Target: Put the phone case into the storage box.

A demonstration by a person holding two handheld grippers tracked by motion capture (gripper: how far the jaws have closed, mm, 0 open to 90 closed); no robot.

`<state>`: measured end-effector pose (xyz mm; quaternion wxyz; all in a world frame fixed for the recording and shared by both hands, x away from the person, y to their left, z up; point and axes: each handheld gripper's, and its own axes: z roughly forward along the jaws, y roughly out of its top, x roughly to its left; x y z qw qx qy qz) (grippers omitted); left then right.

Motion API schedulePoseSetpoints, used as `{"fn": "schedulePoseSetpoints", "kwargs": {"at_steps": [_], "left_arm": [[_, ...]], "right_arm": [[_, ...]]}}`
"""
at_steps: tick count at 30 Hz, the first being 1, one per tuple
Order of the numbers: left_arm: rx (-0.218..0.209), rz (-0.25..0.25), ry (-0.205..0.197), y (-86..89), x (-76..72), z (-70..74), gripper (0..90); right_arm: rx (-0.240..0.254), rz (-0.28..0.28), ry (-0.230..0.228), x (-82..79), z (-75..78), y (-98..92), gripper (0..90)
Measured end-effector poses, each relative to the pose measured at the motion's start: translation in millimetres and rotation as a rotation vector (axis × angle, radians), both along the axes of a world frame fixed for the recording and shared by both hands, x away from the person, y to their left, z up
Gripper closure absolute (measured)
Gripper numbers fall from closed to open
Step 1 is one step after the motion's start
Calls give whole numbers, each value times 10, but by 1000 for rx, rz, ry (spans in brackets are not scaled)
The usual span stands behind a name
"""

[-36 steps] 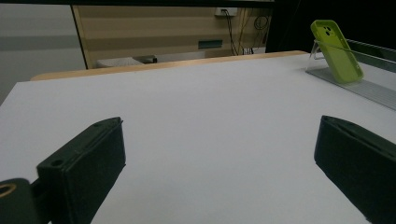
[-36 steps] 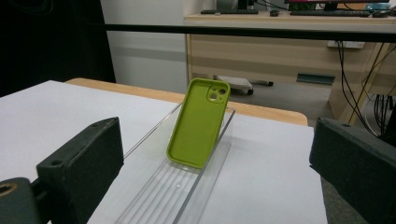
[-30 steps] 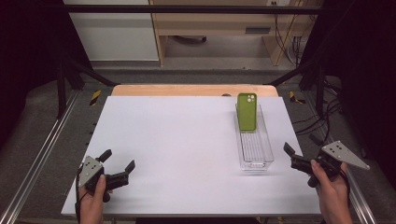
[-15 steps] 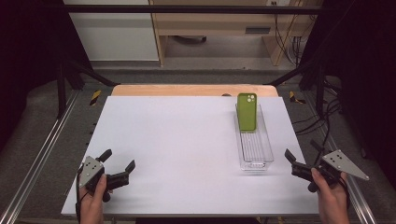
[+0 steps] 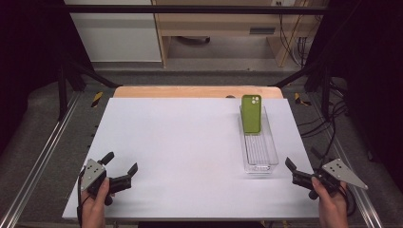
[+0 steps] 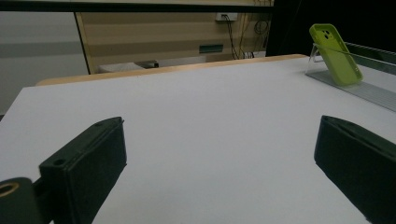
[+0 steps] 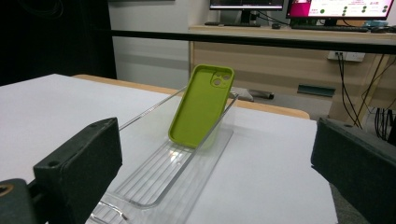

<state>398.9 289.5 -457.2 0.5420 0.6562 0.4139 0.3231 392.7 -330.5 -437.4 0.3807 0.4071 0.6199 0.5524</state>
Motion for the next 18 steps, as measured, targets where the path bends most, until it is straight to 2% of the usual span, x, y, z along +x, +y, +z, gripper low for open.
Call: {"fn": "schedulePoseSetpoints", "kwargs": {"at_steps": [18], "left_arm": [[3,-12,-2,-18,0,-3,17]], "right_arm": [[-2,43,-14,-15,-168,152,22]]}}
